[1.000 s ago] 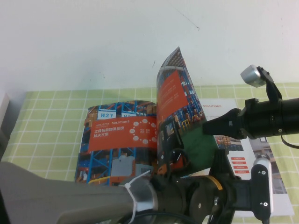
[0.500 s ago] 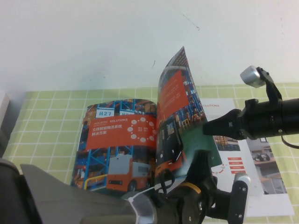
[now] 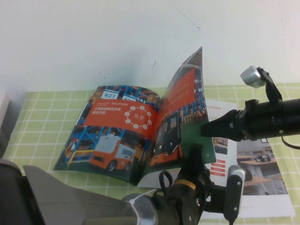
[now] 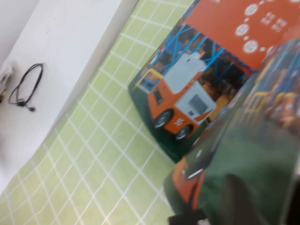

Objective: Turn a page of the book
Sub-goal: Open the closed book

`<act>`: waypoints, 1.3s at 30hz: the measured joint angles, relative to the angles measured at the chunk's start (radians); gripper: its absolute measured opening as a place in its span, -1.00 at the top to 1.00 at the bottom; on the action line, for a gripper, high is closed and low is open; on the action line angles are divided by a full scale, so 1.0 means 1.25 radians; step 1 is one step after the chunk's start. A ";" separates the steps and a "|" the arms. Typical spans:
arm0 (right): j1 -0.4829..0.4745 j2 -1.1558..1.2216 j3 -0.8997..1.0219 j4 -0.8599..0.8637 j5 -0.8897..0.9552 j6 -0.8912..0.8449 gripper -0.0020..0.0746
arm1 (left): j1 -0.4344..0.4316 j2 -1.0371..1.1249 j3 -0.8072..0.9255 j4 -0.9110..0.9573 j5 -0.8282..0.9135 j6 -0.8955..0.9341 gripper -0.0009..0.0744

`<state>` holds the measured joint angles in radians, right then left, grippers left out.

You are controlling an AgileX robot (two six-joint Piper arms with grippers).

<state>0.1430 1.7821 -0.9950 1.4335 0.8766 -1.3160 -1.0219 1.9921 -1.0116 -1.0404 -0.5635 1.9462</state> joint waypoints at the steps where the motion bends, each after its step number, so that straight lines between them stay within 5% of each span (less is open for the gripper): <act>1: 0.000 0.000 0.000 0.000 0.007 0.000 0.32 | 0.000 0.000 0.000 0.000 -0.001 0.000 0.99; 4: 0.000 0.000 0.000 -0.002 0.016 -0.010 -0.09 | 0.000 0.000 0.000 -0.003 -0.004 0.002 0.99; 9: 0.000 0.000 0.000 -0.002 0.046 -0.053 -0.17 | 0.000 0.000 0.000 -0.009 -0.030 0.002 0.99; 23: -0.044 -0.018 0.000 0.000 0.063 -0.091 0.17 | 0.000 0.000 0.000 -0.030 -0.061 0.005 0.99; 28: -0.075 -0.021 0.000 0.001 -0.032 -0.094 0.32 | 0.000 0.000 0.000 -0.030 -0.064 0.005 0.99; 39: -0.025 0.130 0.000 0.055 -0.131 -0.171 0.82 | 0.000 0.000 0.000 -0.030 -0.093 0.005 0.99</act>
<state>0.1113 1.9446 -0.9950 1.5018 0.7133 -1.5297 -1.0219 1.9921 -1.0116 -1.0773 -0.6793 1.9519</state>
